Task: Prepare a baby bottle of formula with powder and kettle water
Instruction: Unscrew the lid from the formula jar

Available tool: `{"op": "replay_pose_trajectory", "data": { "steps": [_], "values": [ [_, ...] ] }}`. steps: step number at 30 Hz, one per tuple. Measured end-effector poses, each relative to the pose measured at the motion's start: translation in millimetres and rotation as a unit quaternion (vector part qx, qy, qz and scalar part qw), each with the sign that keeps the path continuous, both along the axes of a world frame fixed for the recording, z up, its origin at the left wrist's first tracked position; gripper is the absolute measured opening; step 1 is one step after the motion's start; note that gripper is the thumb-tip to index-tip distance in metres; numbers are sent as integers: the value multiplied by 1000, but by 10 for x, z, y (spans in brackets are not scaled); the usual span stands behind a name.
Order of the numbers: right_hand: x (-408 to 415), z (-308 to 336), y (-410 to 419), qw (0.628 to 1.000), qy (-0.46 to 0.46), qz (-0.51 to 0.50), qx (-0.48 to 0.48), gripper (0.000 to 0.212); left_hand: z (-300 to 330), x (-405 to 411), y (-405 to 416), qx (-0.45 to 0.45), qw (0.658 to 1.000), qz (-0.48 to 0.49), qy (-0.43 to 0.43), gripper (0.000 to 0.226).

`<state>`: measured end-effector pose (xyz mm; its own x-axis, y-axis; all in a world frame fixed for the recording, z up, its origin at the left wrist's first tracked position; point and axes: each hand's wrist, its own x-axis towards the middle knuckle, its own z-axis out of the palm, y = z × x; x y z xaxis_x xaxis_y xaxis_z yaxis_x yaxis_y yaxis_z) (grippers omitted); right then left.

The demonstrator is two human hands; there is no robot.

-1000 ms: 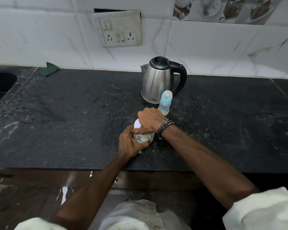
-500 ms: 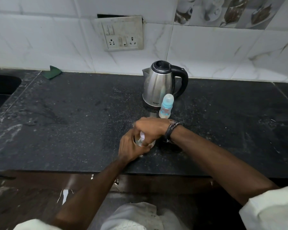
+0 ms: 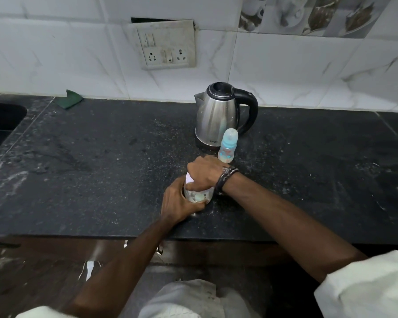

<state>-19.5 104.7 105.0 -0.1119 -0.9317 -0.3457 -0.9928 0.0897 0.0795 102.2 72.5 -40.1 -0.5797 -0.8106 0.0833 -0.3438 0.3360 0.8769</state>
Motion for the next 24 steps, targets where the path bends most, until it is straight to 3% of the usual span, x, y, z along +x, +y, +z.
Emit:
{"op": "replay_pose_trajectory", "data": {
  "steps": [3,6,7,9,12,19,24],
  "values": [
    [-66,50,47,993,-72,76,54,43,24,2,15,-6,1000,-12,1,79],
    [-58,55,78,983,-174,49,-17,32,24,-8,19,-33,999,-20,-19,72],
    [-41,57,82,985,-159,18,-59,41,17,-6,19,-27,999,-15,-23,74],
    [-2,46,88,993,-35,-37,-103,61,-5,0,15,-2,1000,-1,-16,81],
    [70,-42,71,992,70,-76,-71,77,-14,1,23,8,1000,-9,-2,84],
    [55,92,51,999,4,-7,-45,38,-34,7,16,9,1000,1,-8,81],
    [26,173,138,999,-32,30,-17,56,-99,17,-10,13,1000,-6,-3,77]
  ]
}}
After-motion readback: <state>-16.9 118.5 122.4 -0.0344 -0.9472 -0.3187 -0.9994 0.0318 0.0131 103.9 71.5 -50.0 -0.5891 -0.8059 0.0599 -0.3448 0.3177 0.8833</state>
